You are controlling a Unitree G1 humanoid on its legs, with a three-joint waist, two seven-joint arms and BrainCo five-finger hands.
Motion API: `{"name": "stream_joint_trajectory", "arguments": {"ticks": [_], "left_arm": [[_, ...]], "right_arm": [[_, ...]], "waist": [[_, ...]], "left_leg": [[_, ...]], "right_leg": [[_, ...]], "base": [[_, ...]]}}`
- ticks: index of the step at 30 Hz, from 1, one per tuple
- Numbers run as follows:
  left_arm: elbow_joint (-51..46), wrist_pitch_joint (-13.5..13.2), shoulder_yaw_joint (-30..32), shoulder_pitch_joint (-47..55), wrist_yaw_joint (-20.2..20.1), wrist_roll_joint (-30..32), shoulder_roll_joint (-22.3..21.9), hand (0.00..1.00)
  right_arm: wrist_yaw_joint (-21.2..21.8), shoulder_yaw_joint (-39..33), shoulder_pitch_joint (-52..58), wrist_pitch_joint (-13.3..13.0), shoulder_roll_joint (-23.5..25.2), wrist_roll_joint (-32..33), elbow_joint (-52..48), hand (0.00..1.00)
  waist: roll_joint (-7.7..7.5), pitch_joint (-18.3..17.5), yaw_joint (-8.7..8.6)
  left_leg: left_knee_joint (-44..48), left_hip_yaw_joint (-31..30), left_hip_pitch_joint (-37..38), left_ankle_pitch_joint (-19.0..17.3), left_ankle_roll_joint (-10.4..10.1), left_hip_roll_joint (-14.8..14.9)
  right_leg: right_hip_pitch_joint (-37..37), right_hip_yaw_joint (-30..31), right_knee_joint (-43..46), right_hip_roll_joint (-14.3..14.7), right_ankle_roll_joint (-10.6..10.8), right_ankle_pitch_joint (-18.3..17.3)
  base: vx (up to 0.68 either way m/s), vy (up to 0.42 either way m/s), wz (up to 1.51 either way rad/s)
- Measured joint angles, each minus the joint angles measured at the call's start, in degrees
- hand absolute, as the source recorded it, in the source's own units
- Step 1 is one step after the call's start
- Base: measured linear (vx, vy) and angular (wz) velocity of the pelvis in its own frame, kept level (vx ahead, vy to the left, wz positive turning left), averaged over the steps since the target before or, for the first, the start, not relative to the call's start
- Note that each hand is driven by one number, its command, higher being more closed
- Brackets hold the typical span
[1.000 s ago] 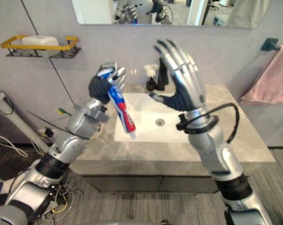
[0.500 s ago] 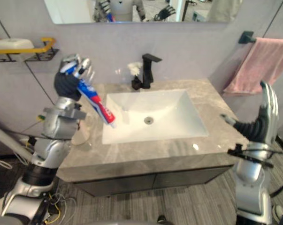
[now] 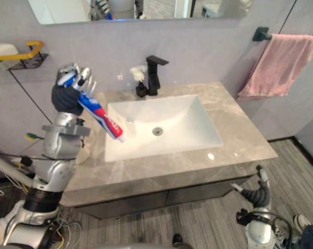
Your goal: Organize washtable
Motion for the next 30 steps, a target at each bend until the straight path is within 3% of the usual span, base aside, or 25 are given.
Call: {"name": "stream_joint_trajectory", "arguments": {"ticks": [9, 21, 23, 30], "left_arm": [[0.3, -0.1, 0.0, -4.3, 2.0, 2.3, 0.2, 1.0], [4.8, -1.2, -0.1, -9.3, 2.2, 4.4, 0.7, 1.0], [4.8, -1.3, -0.1, -10.5, 2.3, 5.1, 1.8, 1.0], [6.6, -2.3, 0.6, -11.9, 4.4, 11.2, 6.7, 1.0]], "right_arm": [[5.3, 4.8, 4.8, 0.1, 3.5, 2.3, 8.2, 0.0], [7.2, 11.4, 4.4, 0.2, 3.4, 2.3, 22.2, 0.0], [7.9, 11.8, 3.9, 0.2, 3.5, 2.3, 24.7, 0.0], [9.0, 13.9, 3.2, 0.2, 3.7, 4.1, 29.6, 0.0]], "waist": [[0.2, 0.0, 0.17], [0.14, -0.1, 0.32], [0.1, -0.1, 1.38], [-0.49, -0.5, 1.63]], "left_leg": [[0.1, -0.2, -0.2, 0.0, 0.0, 0.0], [1.0, -2.0, -1.2, 0.0, 0.0, 0.0], [1.2, -2.2, -1.1, 0.0, 0.0, 0.0], [1.7, -3.3, -1.5, 0.0, 0.0, -0.1]], "right_leg": [[-0.1, -0.2, 0.1, -0.2, 0.0, 0.0], [0.3, -1.5, 0.2, -0.5, 0.0, -0.1], [0.4, -1.5, 0.2, -0.5, 0.0, -0.1], [0.7, -2.5, 0.3, -0.7, 0.1, -0.1]], "base": [[-0.02, -0.015, 0.01], [-0.03, -0.021, 0.07], [-0.05, -0.023, 0.03], [-0.04, -0.018, 0.07]]}}
